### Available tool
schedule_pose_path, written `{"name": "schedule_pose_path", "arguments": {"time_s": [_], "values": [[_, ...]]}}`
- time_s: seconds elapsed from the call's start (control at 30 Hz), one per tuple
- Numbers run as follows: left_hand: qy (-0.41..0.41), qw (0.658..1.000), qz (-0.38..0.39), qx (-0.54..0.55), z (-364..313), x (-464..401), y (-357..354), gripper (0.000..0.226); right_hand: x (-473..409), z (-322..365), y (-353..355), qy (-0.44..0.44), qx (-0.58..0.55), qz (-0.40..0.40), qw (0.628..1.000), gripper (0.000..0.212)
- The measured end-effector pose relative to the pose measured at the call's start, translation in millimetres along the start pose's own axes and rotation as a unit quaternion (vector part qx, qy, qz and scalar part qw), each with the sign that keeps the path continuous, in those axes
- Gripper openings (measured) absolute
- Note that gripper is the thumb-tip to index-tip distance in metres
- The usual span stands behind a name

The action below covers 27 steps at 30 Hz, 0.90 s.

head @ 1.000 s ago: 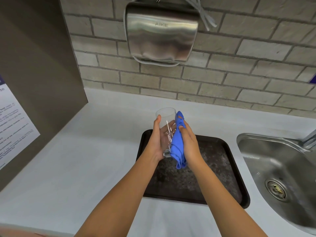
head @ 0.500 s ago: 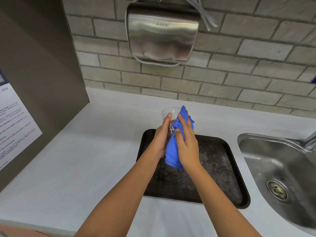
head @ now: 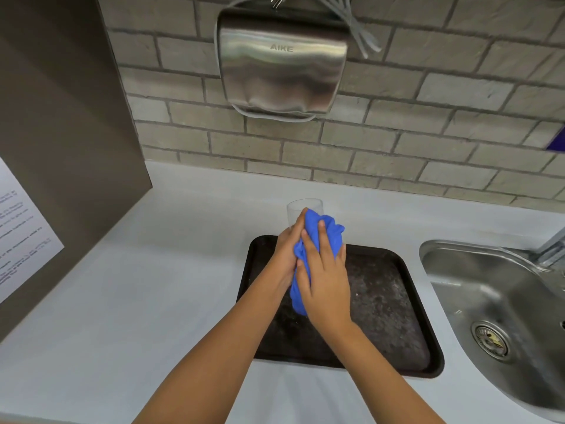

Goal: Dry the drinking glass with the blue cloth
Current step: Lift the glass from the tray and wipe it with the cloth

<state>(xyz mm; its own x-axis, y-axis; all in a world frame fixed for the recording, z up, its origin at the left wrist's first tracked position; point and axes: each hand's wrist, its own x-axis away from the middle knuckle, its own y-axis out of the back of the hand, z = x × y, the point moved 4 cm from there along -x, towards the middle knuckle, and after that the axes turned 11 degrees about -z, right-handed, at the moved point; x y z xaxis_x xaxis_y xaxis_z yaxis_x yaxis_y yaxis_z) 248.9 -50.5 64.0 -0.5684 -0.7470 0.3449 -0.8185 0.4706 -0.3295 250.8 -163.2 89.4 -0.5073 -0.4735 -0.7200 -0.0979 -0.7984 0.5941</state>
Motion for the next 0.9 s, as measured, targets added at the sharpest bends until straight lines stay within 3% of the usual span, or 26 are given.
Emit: {"name": "schedule_pose_path", "arguments": {"time_s": [0.23,0.37,0.47,0.53,0.6,0.7,0.9], "values": [[0.108,0.994,-0.006,0.024,0.8,-2.9,-13.7,0.047,23.9,-11.5,-4.7,0.131,0.093,-0.029,0.987,0.055],[0.113,0.993,-0.026,0.021,8.9,-10.0,-12.5,0.063,29.8,-17.9,-4.0,0.133,0.093,-0.001,0.987,0.065],[0.091,0.995,-0.044,0.015,14.1,-17.9,-8.5,0.054,36.6,-26.5,-1.4,0.114,0.056,0.039,0.991,0.062],[0.064,0.997,-0.042,0.028,17.2,-20.7,-5.0,0.051,43.7,-35.1,1.3,0.059,0.000,0.052,0.997,0.059],[0.021,0.998,-0.048,0.026,19.8,-22.1,-0.4,0.049,50.6,-51.4,6.0,-0.069,-0.067,0.055,0.994,0.051],[-0.040,0.996,-0.066,-0.045,24.5,-20.2,5.2,0.057,53.6,-69.6,15.1,-0.228,-0.155,0.007,0.961,0.047],[-0.133,0.984,-0.061,-0.101,44.3,-15.6,0.5,0.066,45.1,-80.9,22.7,-0.280,-0.194,-0.031,0.940,0.044]]}}
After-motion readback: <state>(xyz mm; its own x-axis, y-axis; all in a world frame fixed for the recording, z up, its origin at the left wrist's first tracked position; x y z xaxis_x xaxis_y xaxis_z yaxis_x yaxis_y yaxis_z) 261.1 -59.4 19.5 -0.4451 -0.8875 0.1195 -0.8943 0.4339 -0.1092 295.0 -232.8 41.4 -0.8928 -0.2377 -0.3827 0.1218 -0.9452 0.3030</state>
